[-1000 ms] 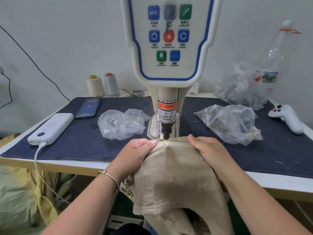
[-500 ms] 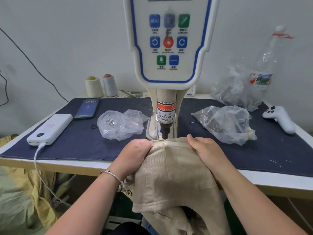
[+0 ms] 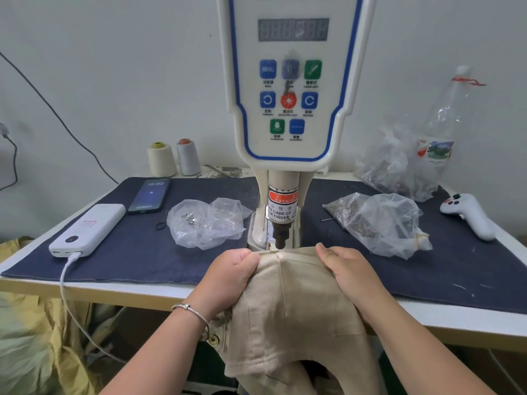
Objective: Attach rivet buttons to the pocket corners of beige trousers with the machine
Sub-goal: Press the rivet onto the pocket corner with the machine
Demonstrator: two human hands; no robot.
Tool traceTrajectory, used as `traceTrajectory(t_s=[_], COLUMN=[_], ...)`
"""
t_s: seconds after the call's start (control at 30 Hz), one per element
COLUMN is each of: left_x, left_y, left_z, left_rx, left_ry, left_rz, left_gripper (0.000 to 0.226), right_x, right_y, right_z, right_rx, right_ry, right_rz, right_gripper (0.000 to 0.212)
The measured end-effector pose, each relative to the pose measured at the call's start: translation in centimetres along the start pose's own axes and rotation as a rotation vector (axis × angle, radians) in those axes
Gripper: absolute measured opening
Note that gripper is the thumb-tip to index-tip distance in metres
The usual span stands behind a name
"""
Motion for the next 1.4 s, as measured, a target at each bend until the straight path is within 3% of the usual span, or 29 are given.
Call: traceTrajectory(t_s=[0.43, 0.67, 0.9, 1.07, 1.27, 1.4], left_x=[-0.3, -0.2, 0.8, 3.1, 6.7, 9.3], left_y=[-0.2, -0.2, 0.5, 2.5, 2.2, 4.1], left_z=[-0.1, -0.1, 0.6, 1.9, 1.6, 2.4], left_rx=[0.040, 0.060, 0.127, 0.253, 0.234, 0.378], left_ry=[-0.023, -0.029, 0.019, 0.057, 0.010, -0.017], left_rz=[0.017, 0.022, -0.001, -0.014, 0.076, -0.045], left_gripper=[0.048, 0.057, 0.044, 0.040, 0.041, 0.043], right_x=[-0.3, 0.3, 1.6, 2.6, 6.7, 9.3], right_y=[0.3, -0.5, -2.3, -3.7, -2.7, -3.7], right_z=[0.1, 0.0, -0.1, -0.1, -0.3, -0.1], right_rx=[0.016, -0.002, -0.027, -0.148, -0.215, -0.457], right_ry=[0.000, -0.019, 0.013, 0.033, -0.083, -0.160], right_rz=[-0.013, -0.042, 0.004, 0.000, -0.140, -0.041], right_gripper=[0.058, 0.049, 0.051, 0.059, 0.057, 0.048])
Point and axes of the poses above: each hand's wrist, its own x-axis away from the middle knuckle, its own z-axis out of the back of the hand, y = z × x, the point moved 4 cm from there along -x, towards the middle knuckle
